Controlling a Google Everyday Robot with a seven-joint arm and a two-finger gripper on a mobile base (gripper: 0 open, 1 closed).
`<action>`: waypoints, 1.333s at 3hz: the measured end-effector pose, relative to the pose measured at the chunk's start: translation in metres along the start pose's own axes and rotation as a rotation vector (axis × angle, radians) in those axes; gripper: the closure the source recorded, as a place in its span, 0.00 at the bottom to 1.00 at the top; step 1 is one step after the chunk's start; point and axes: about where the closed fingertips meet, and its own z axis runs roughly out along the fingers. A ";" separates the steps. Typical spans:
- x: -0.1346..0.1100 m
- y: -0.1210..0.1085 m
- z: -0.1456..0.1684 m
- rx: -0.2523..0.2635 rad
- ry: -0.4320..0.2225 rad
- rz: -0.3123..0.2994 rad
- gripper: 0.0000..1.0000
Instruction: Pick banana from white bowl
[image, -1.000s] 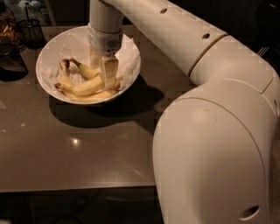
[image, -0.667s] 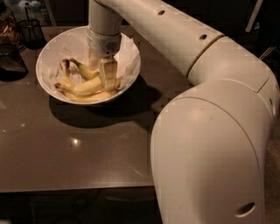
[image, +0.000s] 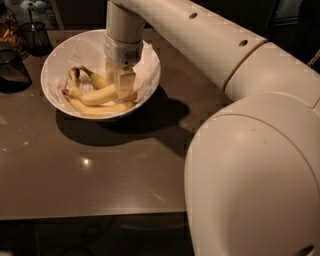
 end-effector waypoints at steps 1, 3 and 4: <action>0.008 0.012 -0.004 0.020 -0.009 0.055 0.98; 0.005 0.019 -0.028 0.064 0.003 0.106 1.00; -0.003 0.026 -0.058 0.102 0.015 0.148 1.00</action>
Offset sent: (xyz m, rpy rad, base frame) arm -0.0088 -0.0160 0.0114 0.0270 -0.0065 -0.0623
